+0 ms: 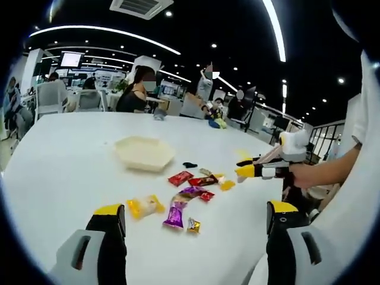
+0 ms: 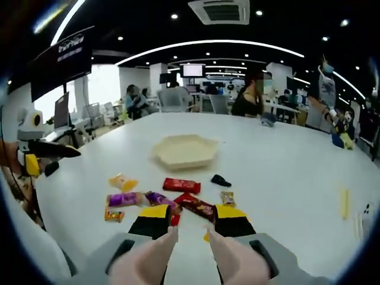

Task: Place the target food into the container with the food tongs after gripping and lifting it, then release it inside without dropping or visibly crushing the food.

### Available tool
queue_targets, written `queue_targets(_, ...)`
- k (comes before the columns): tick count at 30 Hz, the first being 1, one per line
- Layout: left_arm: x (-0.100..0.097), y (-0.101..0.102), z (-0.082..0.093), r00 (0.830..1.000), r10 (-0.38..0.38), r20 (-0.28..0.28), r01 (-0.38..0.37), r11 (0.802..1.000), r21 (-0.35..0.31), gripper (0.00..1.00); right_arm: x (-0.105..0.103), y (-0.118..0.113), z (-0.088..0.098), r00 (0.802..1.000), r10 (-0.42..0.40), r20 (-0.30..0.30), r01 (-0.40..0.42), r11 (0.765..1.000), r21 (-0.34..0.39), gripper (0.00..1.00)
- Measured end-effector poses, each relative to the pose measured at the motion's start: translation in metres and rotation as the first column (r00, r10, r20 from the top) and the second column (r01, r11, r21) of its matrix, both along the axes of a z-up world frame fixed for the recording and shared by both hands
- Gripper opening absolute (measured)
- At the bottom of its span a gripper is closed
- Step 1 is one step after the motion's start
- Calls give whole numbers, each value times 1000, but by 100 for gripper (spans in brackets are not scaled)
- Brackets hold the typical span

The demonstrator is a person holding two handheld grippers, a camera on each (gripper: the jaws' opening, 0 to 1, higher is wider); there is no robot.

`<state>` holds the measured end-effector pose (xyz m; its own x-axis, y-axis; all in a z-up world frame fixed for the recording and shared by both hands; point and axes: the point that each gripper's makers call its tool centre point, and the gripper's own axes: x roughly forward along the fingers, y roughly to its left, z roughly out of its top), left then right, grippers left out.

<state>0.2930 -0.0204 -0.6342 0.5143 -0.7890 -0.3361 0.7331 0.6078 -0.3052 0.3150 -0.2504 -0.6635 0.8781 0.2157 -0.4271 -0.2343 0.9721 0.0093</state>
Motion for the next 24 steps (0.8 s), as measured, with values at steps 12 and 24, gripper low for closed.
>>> queue_targets(12, 15, -16, 7, 1000, 12, 17, -12, 999, -45, 99, 20, -52, -13, 977, -201, -68, 206, 976, 65, 27)
queue_targets(24, 26, 7, 5, 996, 94, -4, -95, 995, -30, 99, 36, -52, -32, 977, -206, -52, 209, 976, 53, 27)
